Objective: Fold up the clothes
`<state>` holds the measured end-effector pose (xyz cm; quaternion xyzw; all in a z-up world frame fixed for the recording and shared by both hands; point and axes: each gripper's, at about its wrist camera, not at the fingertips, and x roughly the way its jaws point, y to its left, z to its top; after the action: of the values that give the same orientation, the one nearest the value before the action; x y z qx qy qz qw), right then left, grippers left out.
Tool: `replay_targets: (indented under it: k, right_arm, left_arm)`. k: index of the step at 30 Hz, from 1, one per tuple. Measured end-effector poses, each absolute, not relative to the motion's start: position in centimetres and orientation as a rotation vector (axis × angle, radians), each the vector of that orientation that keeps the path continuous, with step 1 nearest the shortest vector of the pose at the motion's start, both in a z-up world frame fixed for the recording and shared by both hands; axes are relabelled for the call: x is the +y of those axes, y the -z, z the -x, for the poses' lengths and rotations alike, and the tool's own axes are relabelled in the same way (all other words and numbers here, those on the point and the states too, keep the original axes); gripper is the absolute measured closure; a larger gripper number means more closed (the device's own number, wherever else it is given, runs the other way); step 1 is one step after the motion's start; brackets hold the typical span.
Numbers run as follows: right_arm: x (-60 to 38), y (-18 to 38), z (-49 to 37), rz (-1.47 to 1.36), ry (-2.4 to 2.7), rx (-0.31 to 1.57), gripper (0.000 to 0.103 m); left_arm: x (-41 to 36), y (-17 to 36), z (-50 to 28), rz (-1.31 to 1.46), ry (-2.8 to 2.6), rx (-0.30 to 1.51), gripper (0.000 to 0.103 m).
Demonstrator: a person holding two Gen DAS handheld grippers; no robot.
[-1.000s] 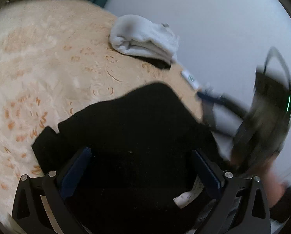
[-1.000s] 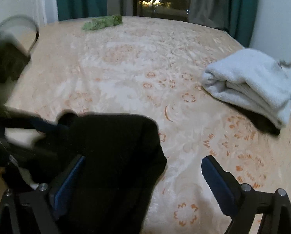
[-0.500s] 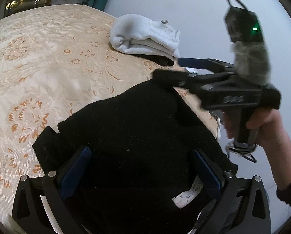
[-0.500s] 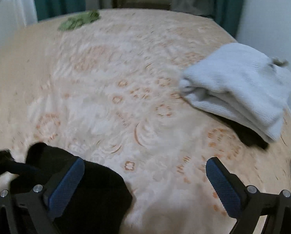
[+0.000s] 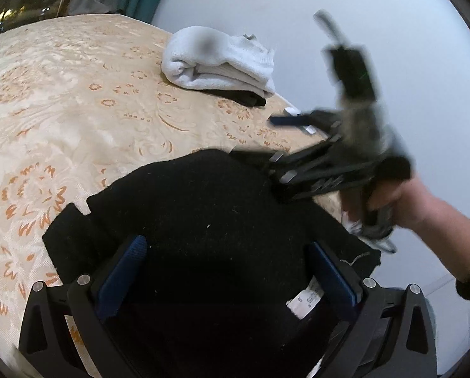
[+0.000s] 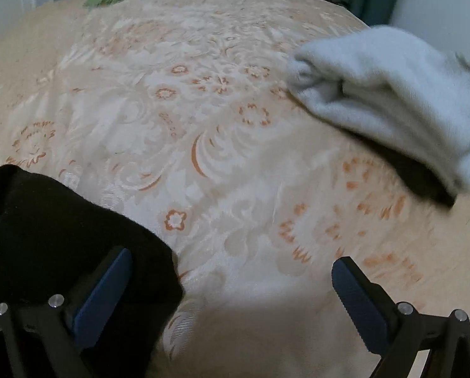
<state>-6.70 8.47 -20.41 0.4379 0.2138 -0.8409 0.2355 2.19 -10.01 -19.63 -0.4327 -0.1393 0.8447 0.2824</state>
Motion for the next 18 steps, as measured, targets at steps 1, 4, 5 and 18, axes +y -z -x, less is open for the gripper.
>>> replay_targets:
  k: [1,4,5,18]
  right_arm:
    - [8.2,18.9,6.4,-1.186,2.321,0.611,0.001]
    - [7.8,15.3,4.5,-1.084,2.365,0.604,0.000]
    - [7.7,14.2,3.8,-1.052,2.375,0.598,0.000]
    - [6.8,20.1,2.0,-1.263,2.292,0.643,0.001]
  left_arm:
    - [-10.1,19.5,-2.3,1.165,-2.266,-0.379,0.000]
    - [-9.8,19.1,-2.5,1.183,-2.283,-0.362,0.000]
    - [-9.6,19.0,-2.6,1.188,-2.291,-0.351,0.000]
    - [-7.1,19.2,-3.4,1.232,-2.385,-0.085,0.000]
